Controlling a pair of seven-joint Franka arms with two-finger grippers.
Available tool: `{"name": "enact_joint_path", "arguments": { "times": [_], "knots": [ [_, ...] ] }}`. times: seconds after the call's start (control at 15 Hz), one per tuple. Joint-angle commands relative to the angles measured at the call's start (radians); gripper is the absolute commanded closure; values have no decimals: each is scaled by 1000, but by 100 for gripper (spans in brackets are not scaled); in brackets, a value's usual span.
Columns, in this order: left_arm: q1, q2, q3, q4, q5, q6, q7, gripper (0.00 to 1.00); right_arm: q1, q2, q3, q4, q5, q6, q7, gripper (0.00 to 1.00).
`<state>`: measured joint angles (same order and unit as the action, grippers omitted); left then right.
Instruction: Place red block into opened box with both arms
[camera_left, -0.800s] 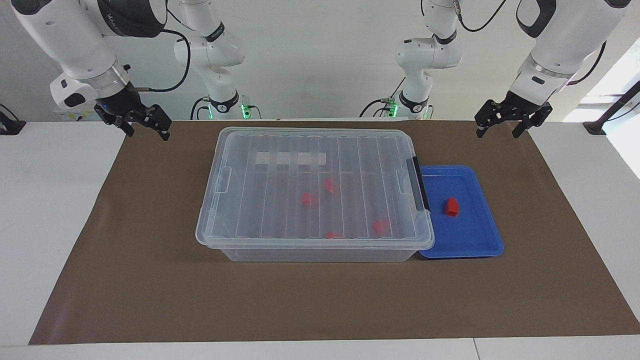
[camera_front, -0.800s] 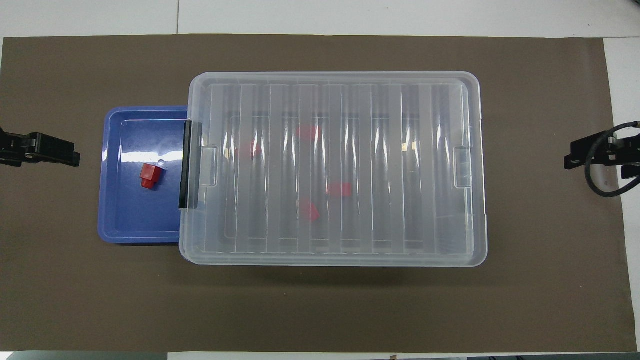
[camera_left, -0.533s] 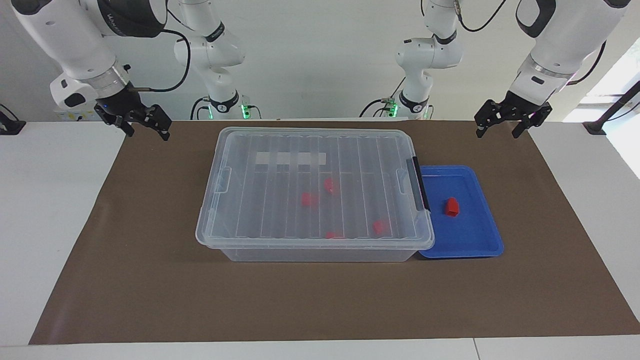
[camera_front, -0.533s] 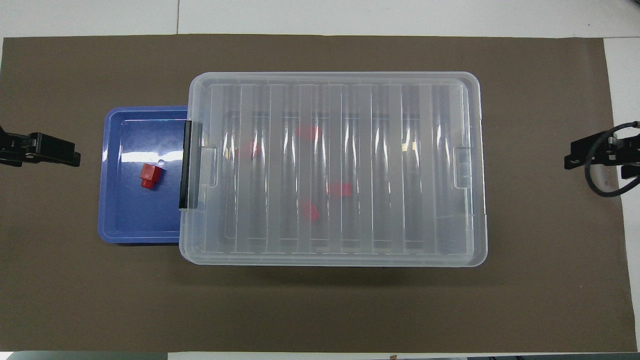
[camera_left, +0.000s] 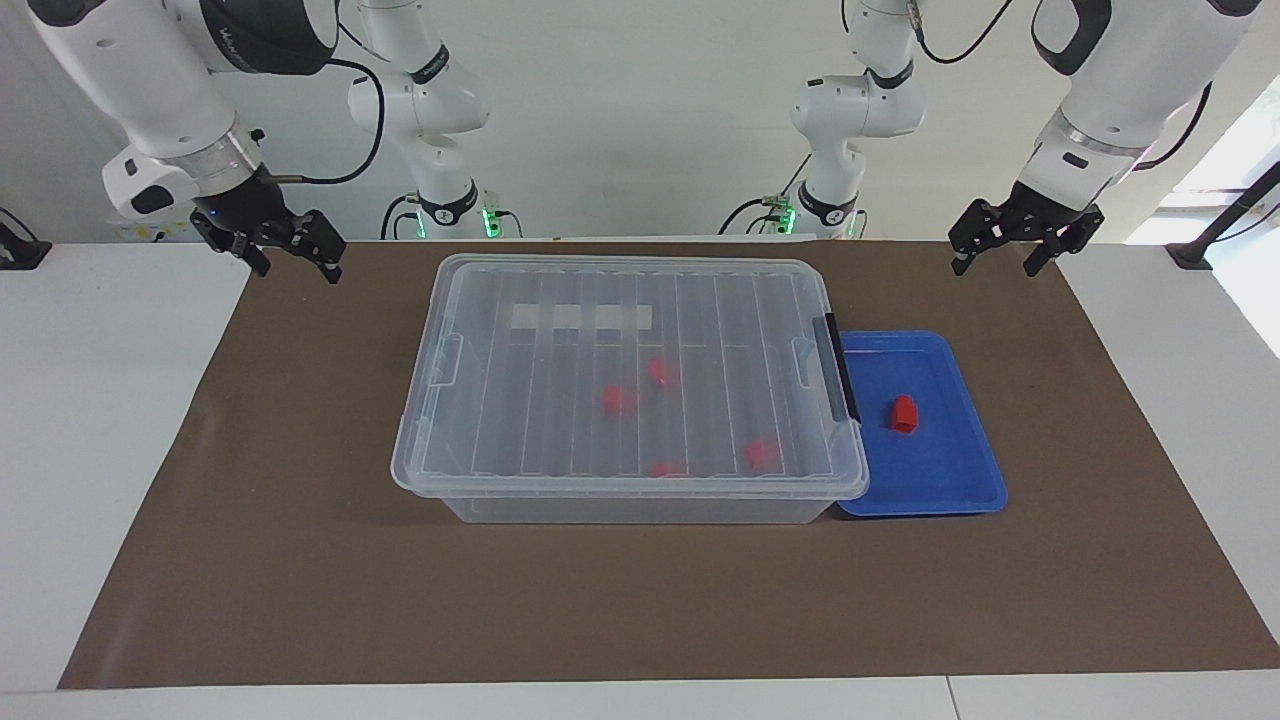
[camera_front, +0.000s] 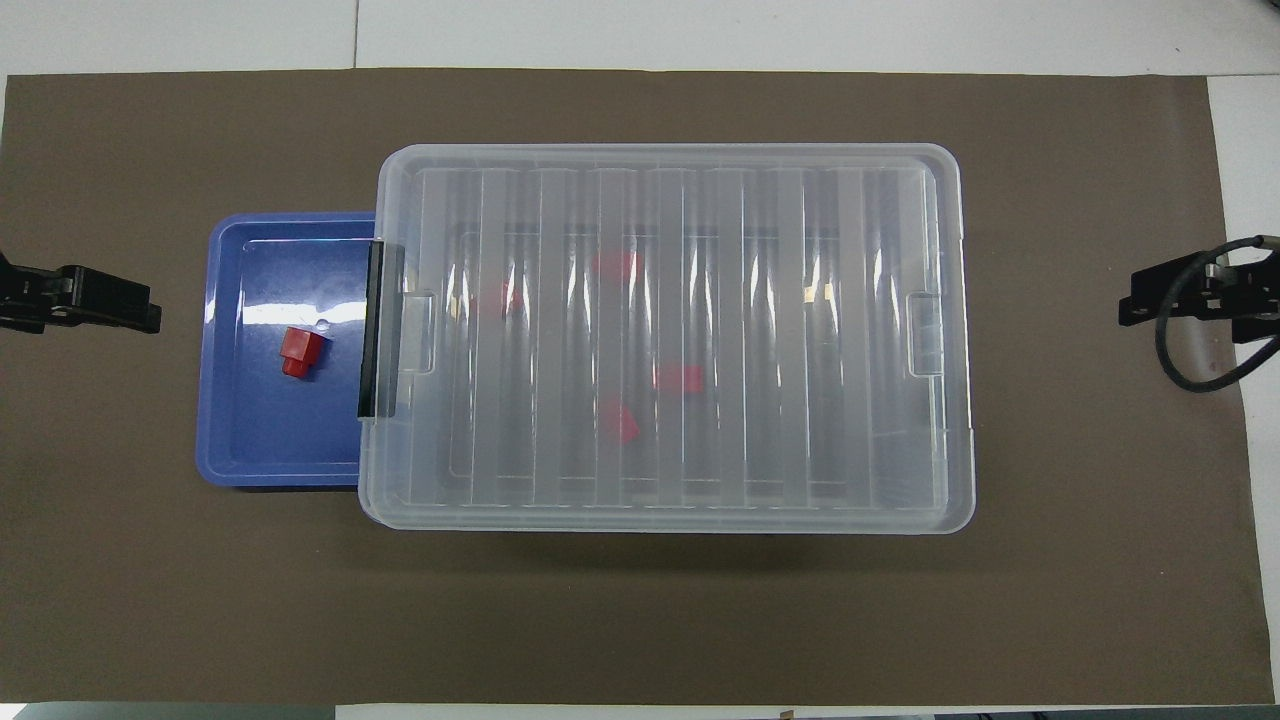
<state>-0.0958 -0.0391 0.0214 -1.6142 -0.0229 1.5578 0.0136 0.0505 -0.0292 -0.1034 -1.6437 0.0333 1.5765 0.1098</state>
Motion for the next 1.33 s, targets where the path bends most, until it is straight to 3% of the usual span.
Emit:
{"name": "enact_joint_path", "arguments": {
  "times": [0.0,0.2,0.47,0.67,0.8,1.27],
  "knots": [
    [-1,-21,0,-38,20,36,2,0,-8,-3,71,-28,11,54,39,0],
    [1,-39,0,-79,20,86,2,0,-8,32,158,-34,11,94,160,0],
    [2,-61,0,-134,20,145,2,0,0,64,169,-90,-3,154,153,0],
    [2,-62,0,-186,20,214,3,0,-3,61,169,-206,-3,272,123,0],
    [2,-62,0,-235,20,263,5,0,-6,63,169,-234,-3,287,93,0],
    [1,-24,0,-489,20,591,11,0,-9,54,168,-295,-6,326,39,0]
  ]
}}
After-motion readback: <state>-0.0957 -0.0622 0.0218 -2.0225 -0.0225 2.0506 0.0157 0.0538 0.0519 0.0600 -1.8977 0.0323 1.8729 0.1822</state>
